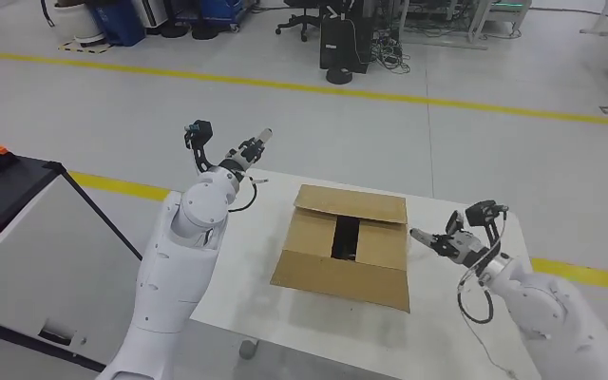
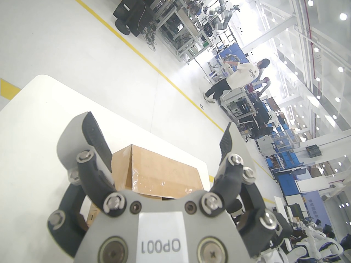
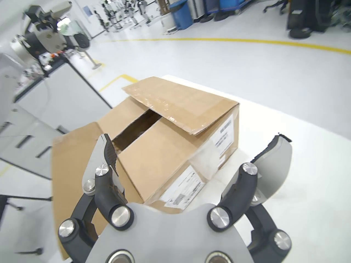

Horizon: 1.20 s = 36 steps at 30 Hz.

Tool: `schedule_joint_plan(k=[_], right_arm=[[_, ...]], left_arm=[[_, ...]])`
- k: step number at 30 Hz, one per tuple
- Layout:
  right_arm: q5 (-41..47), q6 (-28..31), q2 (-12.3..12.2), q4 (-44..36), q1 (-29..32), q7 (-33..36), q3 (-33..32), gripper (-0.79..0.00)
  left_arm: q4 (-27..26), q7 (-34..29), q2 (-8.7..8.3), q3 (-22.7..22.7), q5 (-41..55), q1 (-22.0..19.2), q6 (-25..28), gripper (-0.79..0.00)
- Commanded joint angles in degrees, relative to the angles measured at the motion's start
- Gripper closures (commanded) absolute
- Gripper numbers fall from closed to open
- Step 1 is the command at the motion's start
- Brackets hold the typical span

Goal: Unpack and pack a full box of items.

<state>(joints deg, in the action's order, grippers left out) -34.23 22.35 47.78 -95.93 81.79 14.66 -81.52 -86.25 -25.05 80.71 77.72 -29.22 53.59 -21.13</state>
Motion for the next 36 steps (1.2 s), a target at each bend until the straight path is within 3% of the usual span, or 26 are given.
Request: schedule_joint_plan(k=[1,3,7,21,26,36], right_arm=[[-13.0,-5.5,0.3,-1.9,1.5,-8.5,1.1,-0.785],[-20.7,-9.5,0.6,-2.9,2.6,-12.6,2.5,-0.785],[-26.0,-12.2,1.0,-3.4,3.5,-15.4,3.3,-0.785],[-26.0,-12.2,1.0,-3.4,3.5,-15.4,3.3,-0.785],[-36.0,-16.2,1.1,-2.0,3.4,-19.4,3.3,-0.785],[-45.7,-8.9,1.3,1.7,0.8,-22.1,3.9,-0.785]], left_arm=[[0.0,0.0,0.00,0.0,0.0,0.0,0.0,-0.785],[0.0,0.0,0.00,0.0,0.0,0.0,0.0,-0.785],[0.0,0.0,0.00,0.0,0.0,0.0,0.0,-0.785],[0.0,0.0,0.00,0.0,0.0,0.0,0.0,-0.785],[0.0,0.0,0.00,0.0,0.0,0.0,0.0,-0.785],[0.0,0.0,0.00,0.0,0.0,0.0,0.0,-0.785]])
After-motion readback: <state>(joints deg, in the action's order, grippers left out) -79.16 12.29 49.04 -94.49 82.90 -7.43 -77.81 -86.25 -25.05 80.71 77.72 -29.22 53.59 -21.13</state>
